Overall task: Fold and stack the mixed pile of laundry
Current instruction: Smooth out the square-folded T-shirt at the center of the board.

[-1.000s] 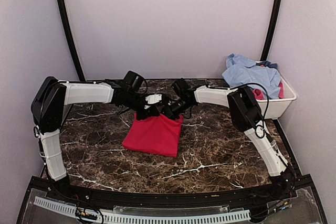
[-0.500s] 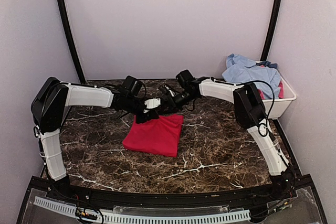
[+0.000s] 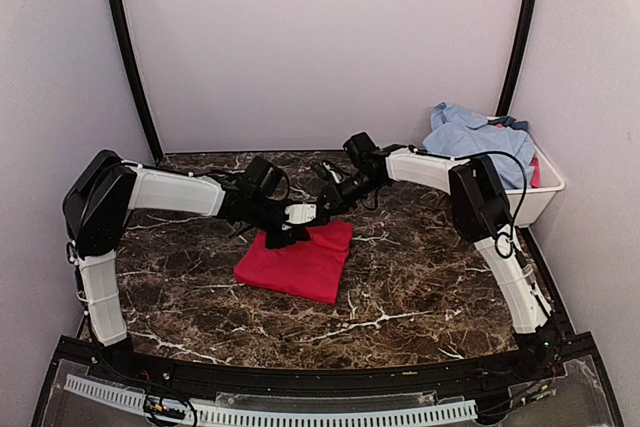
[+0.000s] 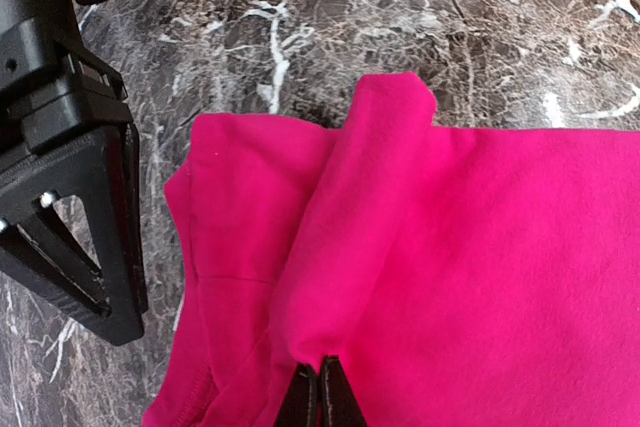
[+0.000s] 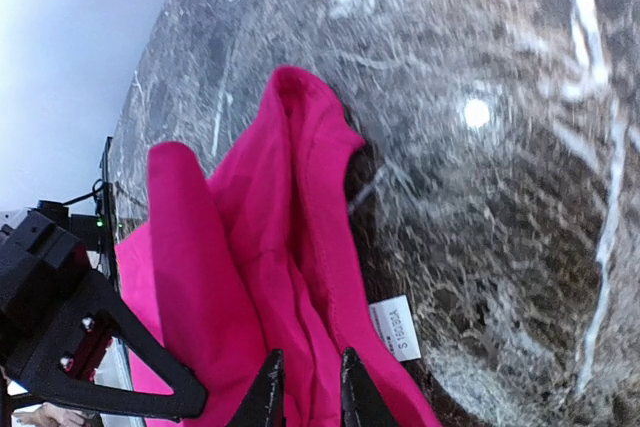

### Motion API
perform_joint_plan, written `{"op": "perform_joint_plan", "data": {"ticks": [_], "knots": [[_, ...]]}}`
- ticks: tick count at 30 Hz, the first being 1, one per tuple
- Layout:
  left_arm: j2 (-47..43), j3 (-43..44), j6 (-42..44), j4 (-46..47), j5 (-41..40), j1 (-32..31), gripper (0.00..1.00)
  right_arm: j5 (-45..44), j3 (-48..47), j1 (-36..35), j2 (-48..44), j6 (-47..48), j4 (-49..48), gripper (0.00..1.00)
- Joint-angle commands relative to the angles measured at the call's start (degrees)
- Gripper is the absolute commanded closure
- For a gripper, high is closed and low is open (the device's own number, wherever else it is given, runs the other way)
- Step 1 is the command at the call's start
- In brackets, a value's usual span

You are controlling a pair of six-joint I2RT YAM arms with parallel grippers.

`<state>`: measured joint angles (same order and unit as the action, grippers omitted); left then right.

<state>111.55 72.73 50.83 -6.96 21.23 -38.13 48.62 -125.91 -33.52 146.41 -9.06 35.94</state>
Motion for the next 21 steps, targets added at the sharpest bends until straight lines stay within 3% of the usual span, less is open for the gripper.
{"op": "perform_joint_plan", "data": {"ticks": [1,14,17,21], "knots": [[0.65,-2.97,-0.76,-3.56,-1.98,-2.99,1.00,-1.73,5.10,-0.41,-5.35,1.70,-0.39,0.83],[-6.13,-10.36,-8.80,-6.47,-1.05,-13.57,1.00,-1.59,19.26,-1.25,-16.99,2.03,-3.68,0.83],[-9.00,-11.34,-10.41,-6.89,-0.08,-14.33,1.00,-1.17,23.79,-2.44,-19.93,1.64,-5.38,0.83],[-12.05,-11.02,-9.43,-7.31,-4.50,-13.72,1.00,-0.49,26.84,-4.97,-19.48,1.70,-5.84,0.85]]}}
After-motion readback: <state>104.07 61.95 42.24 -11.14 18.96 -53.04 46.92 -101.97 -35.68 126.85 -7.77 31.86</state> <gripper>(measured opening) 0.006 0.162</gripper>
